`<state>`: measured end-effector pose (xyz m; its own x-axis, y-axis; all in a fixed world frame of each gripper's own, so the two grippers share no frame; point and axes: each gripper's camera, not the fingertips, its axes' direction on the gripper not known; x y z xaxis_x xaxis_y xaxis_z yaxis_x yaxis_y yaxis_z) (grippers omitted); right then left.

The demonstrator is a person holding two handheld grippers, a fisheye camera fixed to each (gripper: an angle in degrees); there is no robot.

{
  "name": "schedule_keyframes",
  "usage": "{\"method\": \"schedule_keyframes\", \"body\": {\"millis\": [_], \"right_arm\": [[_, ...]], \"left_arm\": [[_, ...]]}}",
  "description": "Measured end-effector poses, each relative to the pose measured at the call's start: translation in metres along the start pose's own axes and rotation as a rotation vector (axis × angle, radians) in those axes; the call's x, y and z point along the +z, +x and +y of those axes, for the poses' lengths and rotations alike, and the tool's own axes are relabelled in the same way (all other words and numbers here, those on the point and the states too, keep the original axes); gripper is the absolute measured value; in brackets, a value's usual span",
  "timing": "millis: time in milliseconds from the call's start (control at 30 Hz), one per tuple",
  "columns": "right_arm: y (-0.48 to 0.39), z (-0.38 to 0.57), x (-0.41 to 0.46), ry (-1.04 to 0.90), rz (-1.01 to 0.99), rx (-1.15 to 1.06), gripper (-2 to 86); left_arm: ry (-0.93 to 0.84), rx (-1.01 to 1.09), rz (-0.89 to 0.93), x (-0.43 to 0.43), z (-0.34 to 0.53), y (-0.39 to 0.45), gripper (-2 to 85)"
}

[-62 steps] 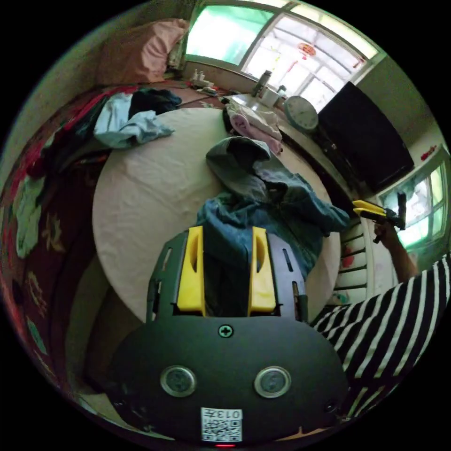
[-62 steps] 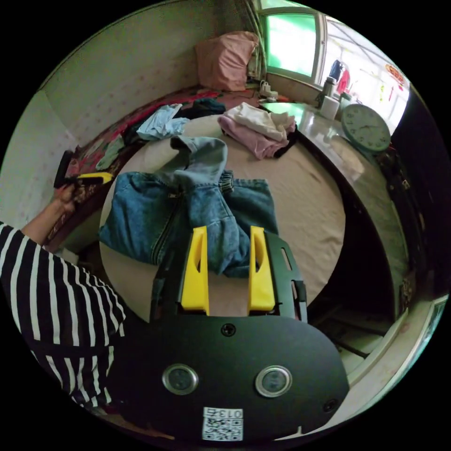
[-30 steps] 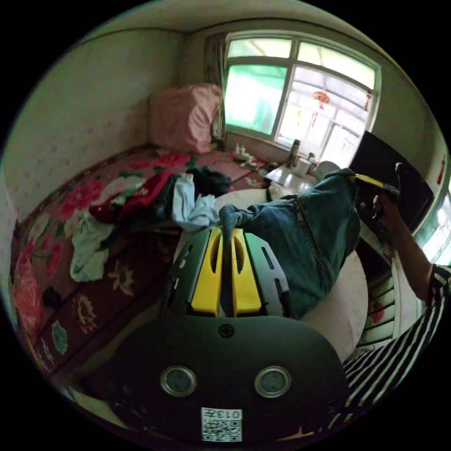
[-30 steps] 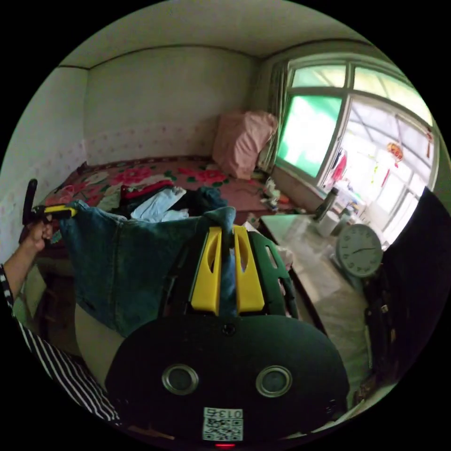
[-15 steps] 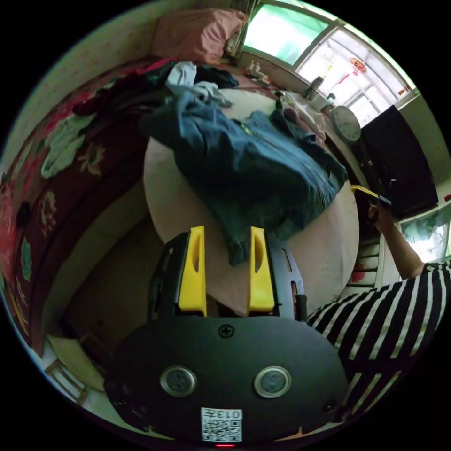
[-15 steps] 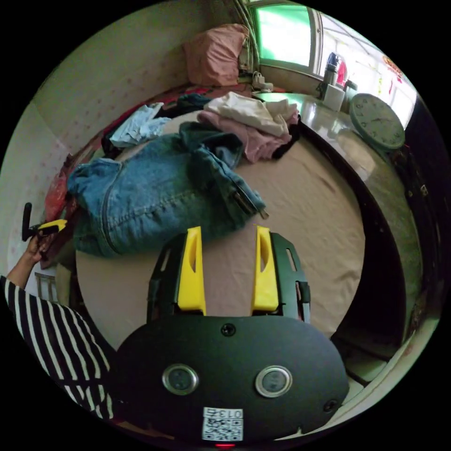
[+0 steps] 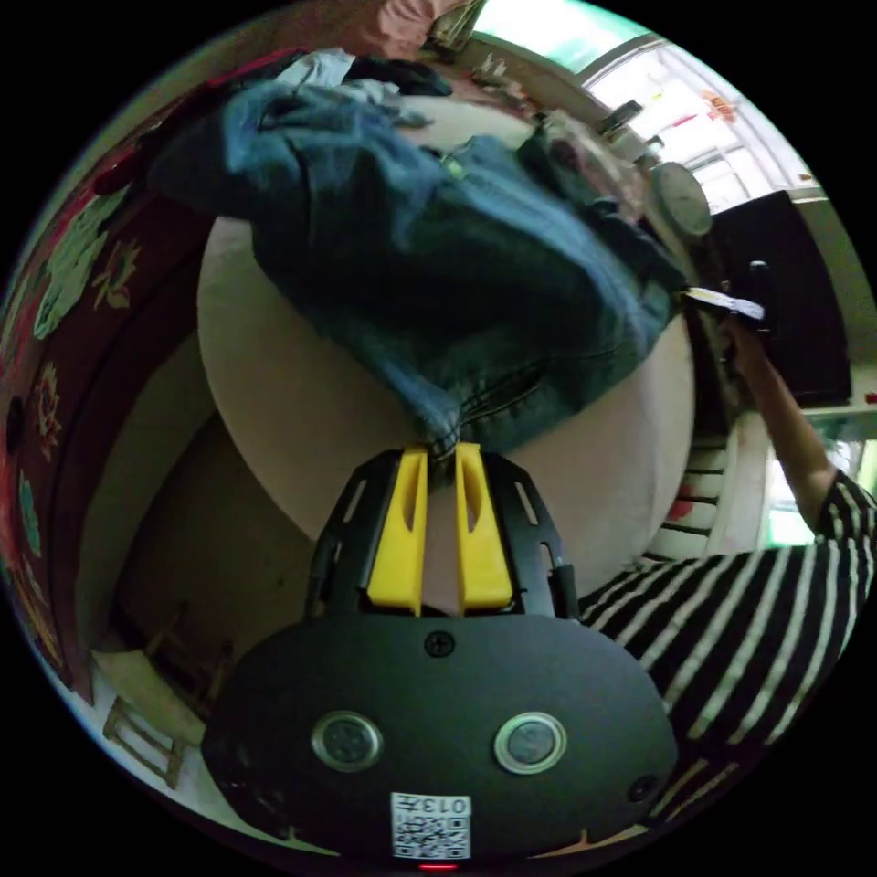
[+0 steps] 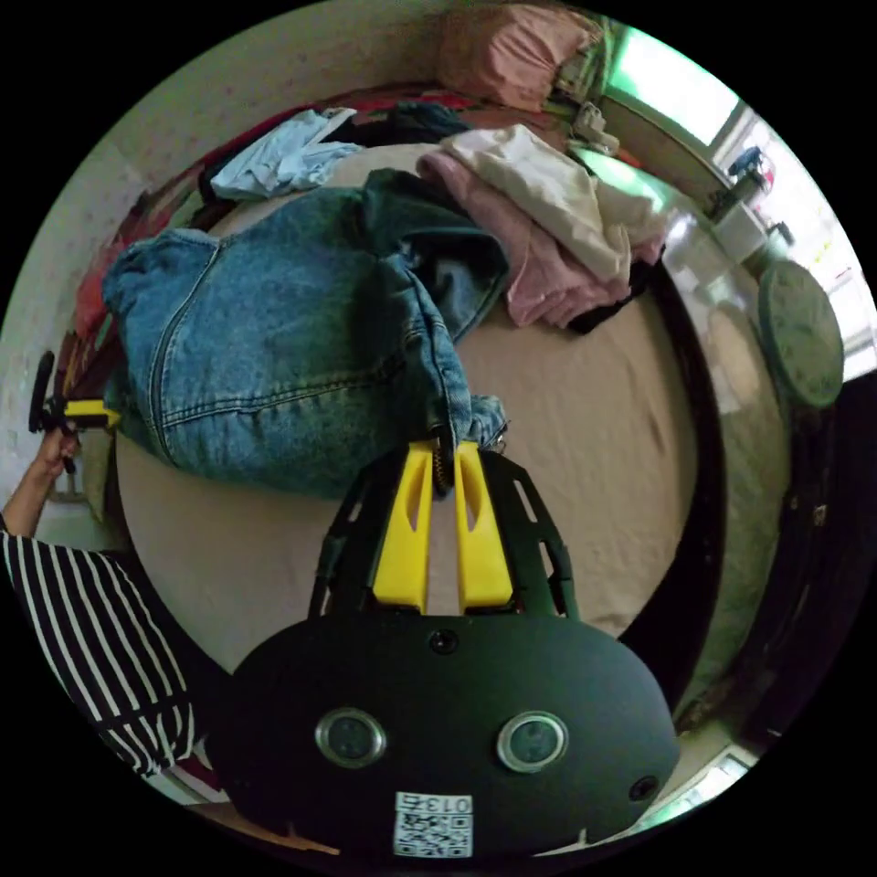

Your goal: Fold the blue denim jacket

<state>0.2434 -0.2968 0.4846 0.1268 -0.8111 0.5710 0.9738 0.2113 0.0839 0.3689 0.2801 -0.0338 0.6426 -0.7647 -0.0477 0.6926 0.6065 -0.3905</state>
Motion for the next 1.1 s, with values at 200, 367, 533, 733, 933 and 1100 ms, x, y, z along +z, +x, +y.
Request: {"method": "schedule_keyframes", "body": {"millis": [200, 367, 533, 733, 933, 1100], "right_arm": [[-0.007, -0.034, -0.109, 0.073, 0.075, -0.144, 3.3], [0.022, -0.024, -0.190, -0.011, 0.055, -0.144, 3.3], [0.060, -0.047, -0.162, -0.004, 0.059, -0.077, 4.1], [0.099, -0.065, -0.047, 0.047, -0.060, 0.036, 11.6], [0.119, 0.018, -0.014, 0.094, -0.195, -0.055, 12.7], [0.096, 0.058, 0.055, 0.002, -0.233, -0.064, 13.0]], "left_arm": [[0.212, 0.305, 0.237, -0.122, -0.005, 0.032, 3.6], [0.298, 0.435, 0.423, -0.209, 0.017, 0.034, 4.0], [0.377, 0.172, 0.412, -0.169, -0.003, -0.021, 4.6], [0.370, -0.295, 0.211, -0.071, 0.018, -0.062, 6.3], [0.422, -0.361, 0.137, -0.032, 0.111, -0.006, 10.9], [0.353, -0.377, -0.016, 0.020, 0.109, 0.037, 13.2]]}}
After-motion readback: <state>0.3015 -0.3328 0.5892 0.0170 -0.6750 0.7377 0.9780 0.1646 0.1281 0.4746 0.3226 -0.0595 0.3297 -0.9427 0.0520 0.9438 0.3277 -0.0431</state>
